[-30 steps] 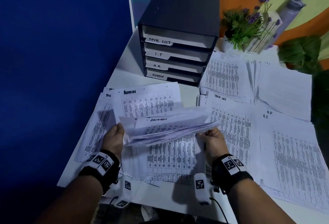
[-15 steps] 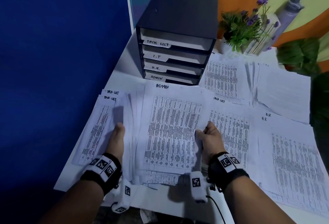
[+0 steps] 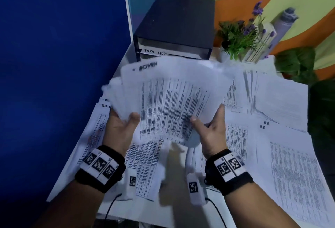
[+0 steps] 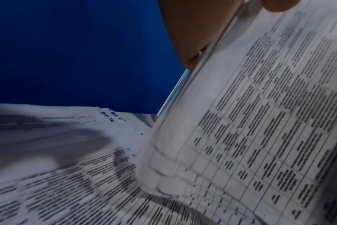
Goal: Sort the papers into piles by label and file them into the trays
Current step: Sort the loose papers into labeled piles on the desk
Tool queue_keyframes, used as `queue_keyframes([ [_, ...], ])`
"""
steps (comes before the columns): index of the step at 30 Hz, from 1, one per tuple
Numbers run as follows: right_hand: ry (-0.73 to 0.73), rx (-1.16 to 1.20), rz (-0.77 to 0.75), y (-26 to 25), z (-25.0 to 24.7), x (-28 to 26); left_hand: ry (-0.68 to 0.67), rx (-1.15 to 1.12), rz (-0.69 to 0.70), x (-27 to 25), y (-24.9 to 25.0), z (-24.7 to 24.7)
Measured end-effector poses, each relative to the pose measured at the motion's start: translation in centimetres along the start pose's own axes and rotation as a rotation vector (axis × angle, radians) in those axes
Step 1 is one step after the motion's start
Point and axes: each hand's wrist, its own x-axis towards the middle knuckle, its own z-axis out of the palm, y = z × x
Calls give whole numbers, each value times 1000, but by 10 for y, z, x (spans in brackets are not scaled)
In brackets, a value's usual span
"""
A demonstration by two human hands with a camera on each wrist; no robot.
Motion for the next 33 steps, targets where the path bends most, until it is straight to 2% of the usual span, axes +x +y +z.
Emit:
queue_keyframes([
  [2,-67,-43,25,7,3,-5,53,71,-43,-4,-4,2],
  [8,-130,-184,244,53,-6,-5,36,123,-224,-6,-50,10],
  [11,-190,-256,294,60,-25,4,143,92,-195,3,-54,18],
  [13,-166,-223,311,58,-41,12,153,49,-121,10,-52,26],
  [15,-91,-180,306,55,-59,22,76,-26,-93,15,-50,38],
  [17,35,-189,300,55,-80,34,-24,6,-127,18,-55,49],
  [19,178,-248,307,61,-110,45,-86,121,-153,18,-64,57],
  [21,306,-301,341,66,-141,54,-91,258,-145,19,-75,61],
  [24,480,-341,371,71,-186,61,-106,615,-163,24,-99,52],
  [29,575,-405,418,77,-227,77,-119,1017,-231,35,-131,26],
  [31,610,-336,432,73,-228,89,-114,1100,-251,37,-134,19],
  [33,627,-274,448,67,-222,106,-103,1090,-271,39,-134,14],
])
